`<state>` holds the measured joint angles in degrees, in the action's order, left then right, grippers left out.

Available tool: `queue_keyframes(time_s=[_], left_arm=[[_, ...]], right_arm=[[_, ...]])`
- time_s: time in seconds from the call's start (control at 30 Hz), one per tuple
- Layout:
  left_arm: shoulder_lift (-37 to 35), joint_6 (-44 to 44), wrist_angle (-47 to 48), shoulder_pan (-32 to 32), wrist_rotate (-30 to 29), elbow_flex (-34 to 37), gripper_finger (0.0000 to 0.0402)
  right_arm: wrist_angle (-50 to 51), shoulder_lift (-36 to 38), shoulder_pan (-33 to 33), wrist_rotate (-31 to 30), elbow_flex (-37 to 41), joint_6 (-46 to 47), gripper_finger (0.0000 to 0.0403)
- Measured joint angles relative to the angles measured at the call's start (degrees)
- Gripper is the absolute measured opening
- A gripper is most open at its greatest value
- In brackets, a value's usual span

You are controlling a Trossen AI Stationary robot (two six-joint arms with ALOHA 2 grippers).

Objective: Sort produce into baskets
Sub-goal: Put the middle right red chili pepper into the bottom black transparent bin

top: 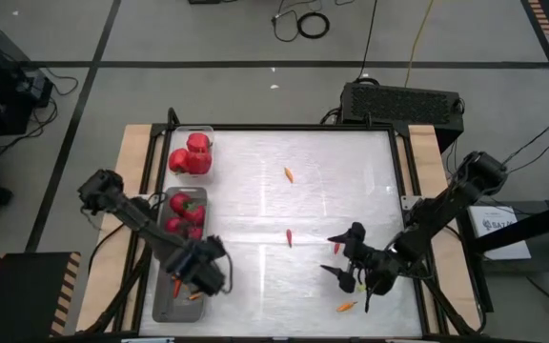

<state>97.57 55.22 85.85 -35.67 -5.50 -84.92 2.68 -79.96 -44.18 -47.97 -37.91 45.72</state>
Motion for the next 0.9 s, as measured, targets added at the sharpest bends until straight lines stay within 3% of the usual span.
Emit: queue_keyframes(time_s=[0.37,0.77,0.9], left_arm=[[0.0,0.0,-10.8,-7.5,12.2,9.5,0.0038],[0.1,4.4,-10.5,-7.9,10.9,11.8,0.0039],[0.1,4.0,-10.4,-7.0,10.8,11.8,0.0065]], right_arm=[[-15.9,-5.2,4.5,0.3,0.0,-10.2,0.0384],[-18.5,-7.0,7.1,6.2,0.0,-10.9,0.0384],[-18.8,-7.0,7.1,6.3,0.0,-11.8,0.0384]])
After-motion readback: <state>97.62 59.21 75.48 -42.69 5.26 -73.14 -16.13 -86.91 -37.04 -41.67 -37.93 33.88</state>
